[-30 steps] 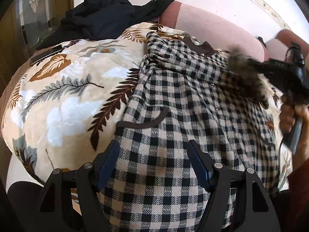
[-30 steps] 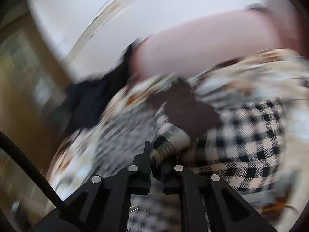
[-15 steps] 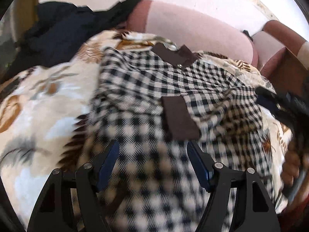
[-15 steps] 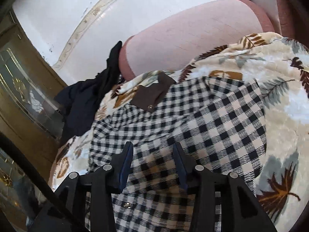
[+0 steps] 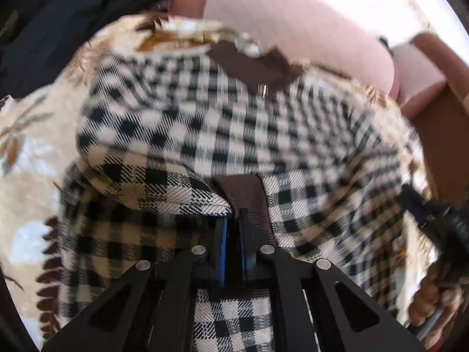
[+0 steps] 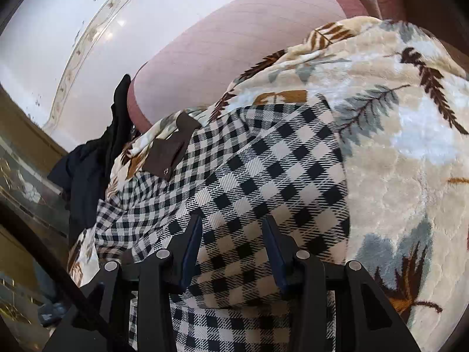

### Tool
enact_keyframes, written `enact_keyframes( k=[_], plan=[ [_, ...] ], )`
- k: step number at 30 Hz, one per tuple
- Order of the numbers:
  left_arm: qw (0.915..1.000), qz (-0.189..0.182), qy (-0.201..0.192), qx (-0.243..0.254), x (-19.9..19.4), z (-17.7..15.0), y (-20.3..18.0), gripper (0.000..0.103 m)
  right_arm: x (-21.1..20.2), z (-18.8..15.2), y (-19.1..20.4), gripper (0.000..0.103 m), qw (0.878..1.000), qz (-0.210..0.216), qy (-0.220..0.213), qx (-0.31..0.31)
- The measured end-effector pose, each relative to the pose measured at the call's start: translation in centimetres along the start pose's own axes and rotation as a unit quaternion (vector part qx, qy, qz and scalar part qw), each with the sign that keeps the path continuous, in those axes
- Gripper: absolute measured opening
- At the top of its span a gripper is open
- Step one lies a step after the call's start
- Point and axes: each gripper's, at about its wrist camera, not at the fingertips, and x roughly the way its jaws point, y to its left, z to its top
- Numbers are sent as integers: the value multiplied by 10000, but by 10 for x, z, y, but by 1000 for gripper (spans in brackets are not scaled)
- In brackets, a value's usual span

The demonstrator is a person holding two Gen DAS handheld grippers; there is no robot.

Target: Fold large clothes

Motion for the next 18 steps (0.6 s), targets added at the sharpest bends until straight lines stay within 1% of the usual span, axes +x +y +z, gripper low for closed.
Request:
enact_keyframes(
  k=[3,7,9,11,13,16,18],
  plan=[
    [9993,34,-316,-171,-20,18,7,6,-2,0,3,47,9999,3,-45,-97],
    [9978,130,-551,-359,-36,46,20,6,6,-1,18,47,9988,-158,-41,-460],
    [9965,316,-675,-386,-40,58,30,6,14,-5,28,46,9966,-344,-6,-743],
    [9947,608,-744,-371,-37,67,40,6,26,-9,37,46,9930,-567,59,-1039],
    [9934,820,-715,-366,-29,72,50,6,39,-12,44,46,9883,-769,143,-1311],
    [9927,1008,-553,-364,-10,77,63,7,61,-18,48,46,9802,-1067,318,-1637],
    [9924,1091,-461,-345,2,76,70,7,71,-21,48,46,9763,-1210,428,-1742]
  ],
)
